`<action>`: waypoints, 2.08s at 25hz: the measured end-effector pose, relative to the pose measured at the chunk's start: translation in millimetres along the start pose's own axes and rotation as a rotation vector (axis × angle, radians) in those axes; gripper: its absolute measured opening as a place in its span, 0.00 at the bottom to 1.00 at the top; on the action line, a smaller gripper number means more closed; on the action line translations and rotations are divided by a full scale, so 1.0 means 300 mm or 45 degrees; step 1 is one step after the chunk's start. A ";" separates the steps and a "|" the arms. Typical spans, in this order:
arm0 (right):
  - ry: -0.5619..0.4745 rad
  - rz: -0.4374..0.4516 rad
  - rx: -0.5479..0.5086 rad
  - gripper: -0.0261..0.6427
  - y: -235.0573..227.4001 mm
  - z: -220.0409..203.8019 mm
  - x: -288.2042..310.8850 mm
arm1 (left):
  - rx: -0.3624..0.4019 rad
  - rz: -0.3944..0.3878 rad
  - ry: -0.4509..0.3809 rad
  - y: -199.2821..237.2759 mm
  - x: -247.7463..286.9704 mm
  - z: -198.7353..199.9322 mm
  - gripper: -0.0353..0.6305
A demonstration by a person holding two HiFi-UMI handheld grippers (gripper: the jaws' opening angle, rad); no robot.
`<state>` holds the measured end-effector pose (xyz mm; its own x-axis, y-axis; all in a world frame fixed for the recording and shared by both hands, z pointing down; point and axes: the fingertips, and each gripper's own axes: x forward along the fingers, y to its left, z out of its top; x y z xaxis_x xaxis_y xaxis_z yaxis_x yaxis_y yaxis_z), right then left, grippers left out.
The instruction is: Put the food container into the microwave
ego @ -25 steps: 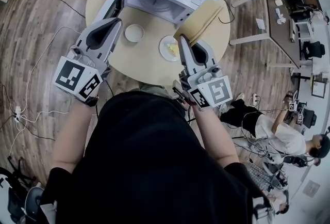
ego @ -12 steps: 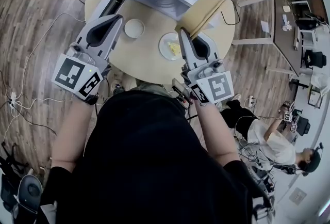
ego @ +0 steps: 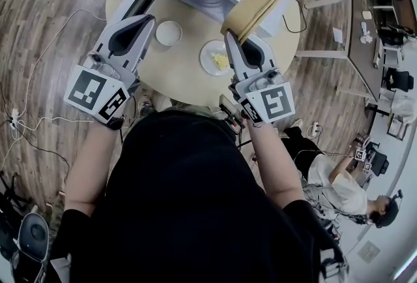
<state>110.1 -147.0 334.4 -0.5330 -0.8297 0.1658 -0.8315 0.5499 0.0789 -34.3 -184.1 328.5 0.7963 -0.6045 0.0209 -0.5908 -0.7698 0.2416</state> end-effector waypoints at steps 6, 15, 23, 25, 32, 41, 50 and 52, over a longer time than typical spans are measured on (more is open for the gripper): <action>0.028 0.045 -0.023 0.08 -0.008 -0.036 0.030 | 0.000 0.025 -0.004 0.010 0.009 0.003 0.08; 0.073 0.141 -0.148 0.08 0.028 -0.062 0.124 | -0.019 0.085 0.015 0.051 -0.006 -0.023 0.08; 0.207 0.307 -0.435 0.08 0.117 -0.137 0.201 | -0.033 0.105 0.031 0.059 0.000 -0.047 0.08; 0.259 0.352 -0.489 0.08 0.142 -0.165 0.208 | -0.033 0.110 0.037 0.060 -0.002 -0.049 0.08; 0.354 0.500 -0.544 0.08 0.211 -0.255 0.225 | -0.036 0.125 0.054 0.069 -0.006 -0.059 0.08; 0.512 0.634 -0.546 0.08 0.233 -0.367 0.216 | -0.039 0.118 0.076 0.061 0.011 -0.074 0.08; 0.656 0.725 -0.541 0.08 0.242 -0.488 0.216 | -0.044 0.120 0.086 0.068 0.028 -0.089 0.08; 0.689 0.736 -0.528 0.08 0.234 -0.517 0.219 | -0.048 0.123 0.090 0.070 0.030 -0.096 0.08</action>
<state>41.0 -147.9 503.2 -0.6171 -0.3108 0.7229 -0.2764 0.9458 0.1707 -35.7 -199.9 361.6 0.7437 -0.6587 0.1140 -0.6611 -0.6996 0.2711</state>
